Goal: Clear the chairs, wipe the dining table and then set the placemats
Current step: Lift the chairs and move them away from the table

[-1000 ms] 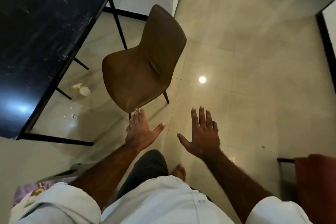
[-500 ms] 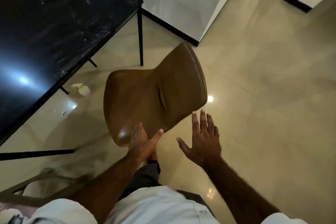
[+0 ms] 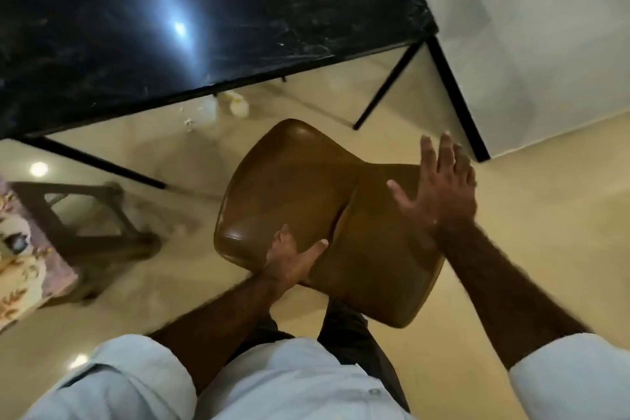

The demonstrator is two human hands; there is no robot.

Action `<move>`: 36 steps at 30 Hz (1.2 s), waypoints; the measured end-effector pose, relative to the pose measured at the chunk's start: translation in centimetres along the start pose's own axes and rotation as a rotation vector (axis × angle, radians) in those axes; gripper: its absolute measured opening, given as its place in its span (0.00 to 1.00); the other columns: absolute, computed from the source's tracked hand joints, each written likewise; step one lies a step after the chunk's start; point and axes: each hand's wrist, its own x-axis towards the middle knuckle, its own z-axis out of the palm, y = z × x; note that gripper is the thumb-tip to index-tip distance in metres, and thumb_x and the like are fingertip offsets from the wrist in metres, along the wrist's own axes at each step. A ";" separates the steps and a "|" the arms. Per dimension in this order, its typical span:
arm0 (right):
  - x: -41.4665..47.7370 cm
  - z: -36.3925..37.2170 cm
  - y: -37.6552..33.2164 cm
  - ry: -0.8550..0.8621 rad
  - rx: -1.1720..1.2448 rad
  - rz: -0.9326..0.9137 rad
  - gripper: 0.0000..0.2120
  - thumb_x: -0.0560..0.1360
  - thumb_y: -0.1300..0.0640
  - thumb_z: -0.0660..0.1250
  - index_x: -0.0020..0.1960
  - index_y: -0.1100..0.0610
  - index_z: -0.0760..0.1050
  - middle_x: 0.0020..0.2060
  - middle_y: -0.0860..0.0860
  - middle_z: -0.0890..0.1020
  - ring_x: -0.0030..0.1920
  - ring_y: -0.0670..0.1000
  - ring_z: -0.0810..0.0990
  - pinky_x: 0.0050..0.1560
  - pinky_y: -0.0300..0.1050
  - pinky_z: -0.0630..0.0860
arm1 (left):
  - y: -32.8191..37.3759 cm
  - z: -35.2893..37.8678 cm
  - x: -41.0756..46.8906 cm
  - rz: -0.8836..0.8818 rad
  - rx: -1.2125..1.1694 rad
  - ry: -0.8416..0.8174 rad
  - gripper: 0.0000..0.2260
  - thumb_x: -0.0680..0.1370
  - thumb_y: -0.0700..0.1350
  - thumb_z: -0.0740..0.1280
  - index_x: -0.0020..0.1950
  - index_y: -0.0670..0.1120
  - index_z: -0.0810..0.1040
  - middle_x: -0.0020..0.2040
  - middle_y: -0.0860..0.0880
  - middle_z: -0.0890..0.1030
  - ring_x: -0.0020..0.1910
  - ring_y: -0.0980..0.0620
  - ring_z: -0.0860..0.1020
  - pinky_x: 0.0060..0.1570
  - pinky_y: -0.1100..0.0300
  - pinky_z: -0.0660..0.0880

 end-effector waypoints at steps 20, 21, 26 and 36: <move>19.8 9.5 5.1 -1.142 0.184 0.021 0.43 0.76 0.43 0.81 0.83 0.59 0.67 0.72 0.62 0.80 0.61 0.62 0.85 0.64 0.60 0.83 | -0.8 17.5 -0.6 -0.650 -1.171 0.245 0.41 0.72 0.51 0.86 0.79 0.41 0.72 0.69 0.38 0.82 0.67 0.33 0.82 0.71 0.35 0.78; 19.9 9.8 5.1 -1.167 0.162 0.028 0.38 0.76 0.43 0.81 0.78 0.59 0.74 0.65 0.61 0.85 0.57 0.61 0.87 0.63 0.61 0.84 | -1.4 17.7 -0.6 -0.650 -1.241 0.201 0.39 0.71 0.50 0.87 0.77 0.40 0.74 0.68 0.37 0.83 0.65 0.33 0.83 0.71 0.33 0.78; 20.6 11.6 5.3 -1.244 0.114 0.178 0.40 0.64 0.39 0.88 0.66 0.60 0.80 0.52 0.63 0.90 0.49 0.68 0.90 0.61 0.72 0.83 | -2.0 18.4 -0.4 -0.690 -1.391 0.067 0.23 0.77 0.50 0.83 0.66 0.49 0.78 0.65 0.35 0.85 0.63 0.31 0.84 0.70 0.28 0.76; 20.1 13.3 6.2 -1.199 0.175 0.186 0.38 0.65 0.41 0.87 0.67 0.57 0.79 0.54 0.62 0.88 0.49 0.68 0.89 0.54 0.73 0.85 | -6.8 15.9 2.4 -0.745 -1.126 0.202 0.34 0.67 0.53 0.88 0.67 0.39 0.81 0.56 0.36 0.88 0.53 0.31 0.88 0.60 0.31 0.83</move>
